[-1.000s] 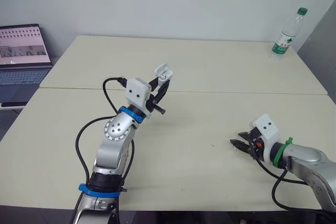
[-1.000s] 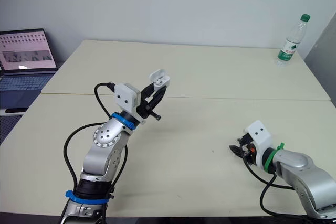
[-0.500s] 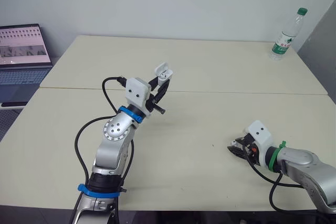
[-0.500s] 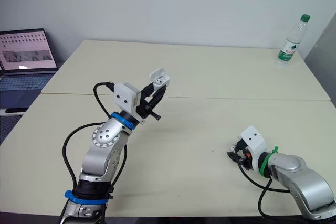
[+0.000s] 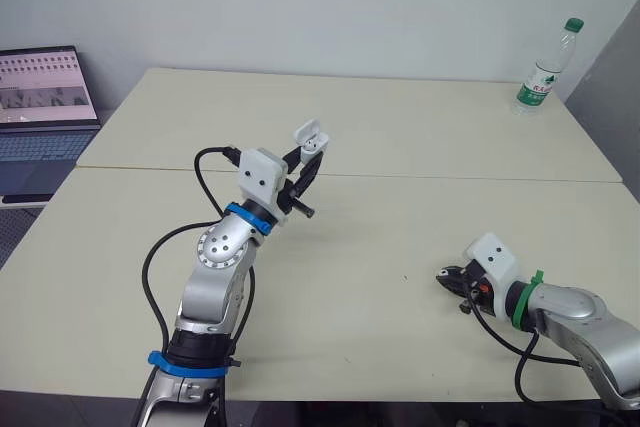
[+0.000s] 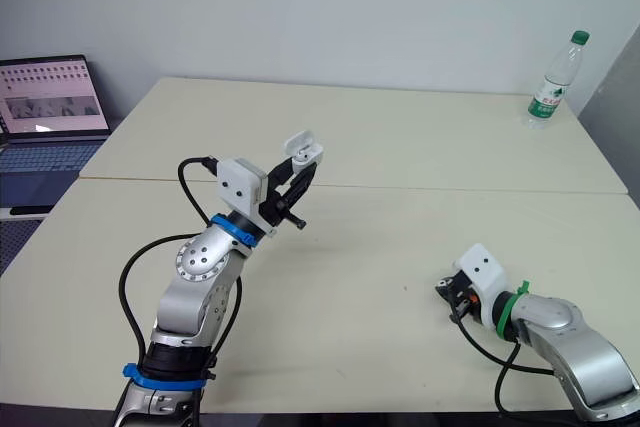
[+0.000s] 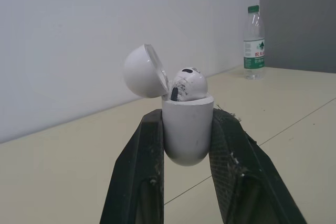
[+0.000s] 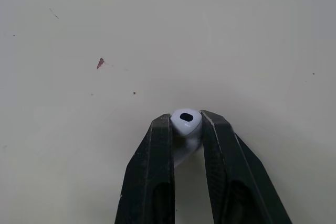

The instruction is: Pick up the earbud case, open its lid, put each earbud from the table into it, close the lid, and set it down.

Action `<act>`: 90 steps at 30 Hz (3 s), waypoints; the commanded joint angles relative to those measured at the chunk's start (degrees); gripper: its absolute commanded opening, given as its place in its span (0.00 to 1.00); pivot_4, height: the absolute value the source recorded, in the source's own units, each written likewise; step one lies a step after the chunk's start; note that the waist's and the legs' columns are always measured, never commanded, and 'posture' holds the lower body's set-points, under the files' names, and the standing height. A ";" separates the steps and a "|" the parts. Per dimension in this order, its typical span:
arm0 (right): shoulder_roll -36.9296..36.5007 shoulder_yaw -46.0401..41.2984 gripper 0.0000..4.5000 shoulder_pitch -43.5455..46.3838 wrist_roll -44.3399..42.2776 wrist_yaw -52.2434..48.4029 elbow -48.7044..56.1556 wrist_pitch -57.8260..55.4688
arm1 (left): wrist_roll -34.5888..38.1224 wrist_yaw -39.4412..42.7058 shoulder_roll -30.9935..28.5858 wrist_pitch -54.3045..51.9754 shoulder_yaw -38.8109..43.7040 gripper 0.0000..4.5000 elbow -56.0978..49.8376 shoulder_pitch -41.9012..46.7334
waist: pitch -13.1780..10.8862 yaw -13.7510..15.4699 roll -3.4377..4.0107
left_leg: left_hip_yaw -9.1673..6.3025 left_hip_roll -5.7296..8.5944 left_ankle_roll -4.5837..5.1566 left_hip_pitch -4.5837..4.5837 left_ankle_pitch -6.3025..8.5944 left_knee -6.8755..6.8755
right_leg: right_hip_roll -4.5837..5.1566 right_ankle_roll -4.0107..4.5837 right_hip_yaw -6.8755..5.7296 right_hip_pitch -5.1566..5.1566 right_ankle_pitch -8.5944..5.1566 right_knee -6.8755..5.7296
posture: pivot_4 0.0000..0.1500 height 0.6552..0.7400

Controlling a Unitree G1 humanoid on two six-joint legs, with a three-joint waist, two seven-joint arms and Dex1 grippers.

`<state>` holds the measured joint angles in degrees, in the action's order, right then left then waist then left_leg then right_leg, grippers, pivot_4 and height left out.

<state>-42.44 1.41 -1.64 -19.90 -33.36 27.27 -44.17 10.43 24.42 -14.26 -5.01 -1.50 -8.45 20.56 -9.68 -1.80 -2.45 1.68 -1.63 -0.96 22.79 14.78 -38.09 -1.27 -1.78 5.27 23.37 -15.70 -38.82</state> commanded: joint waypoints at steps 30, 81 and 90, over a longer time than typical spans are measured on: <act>-24.33 12.81 0.25 33.31 30.39 -47.54 -83.90 88.32 | -0.75 -1.16 2.20 2.69 -0.02 0.18 -1.80 -1.61 | -0.14 -0.07 0.14 | 0.32 0.06 0.04 -0.45 0.02 0.05 | 0.25 0.33 0.23 -0.23 0.18 -0.08 | 1.00 1.00; -22.78 9.87 0.46 30.31 28.52 -49.70 -70.03 51.29 | -0.64 -0.86 1.76 2.27 -1.12 0.18 -3.17 -2.58 | -0.12 -0.04 0.10 | 0.19 0.09 0.07 -0.90 0.05 0.02 | 0.29 0.32 0.08 -0.79 0.17 0.00 | 1.00 1.00; -22.25 10.11 0.42 30.83 28.99 -49.39 -70.97 51.55 | -0.64 -1.15 1.60 2.26 -1.11 0.18 -3.53 -3.04 | -0.12 -0.04 0.10 | 0.18 0.09 0.07 -0.97 0.05 0.02 | 0.29 0.32 0.08 -0.88 0.17 0.04 | 1.00 1.00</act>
<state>-65.07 11.30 28.86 8.03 -83.61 -43.05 7.20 9.96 23.31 -12.59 -3.34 -2.44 -8.75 17.51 -9.80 -1.84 -2.35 1.86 -1.55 -0.89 21.81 14.83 -38.06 -0.98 -1.46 5.35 22.47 -15.53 -38.77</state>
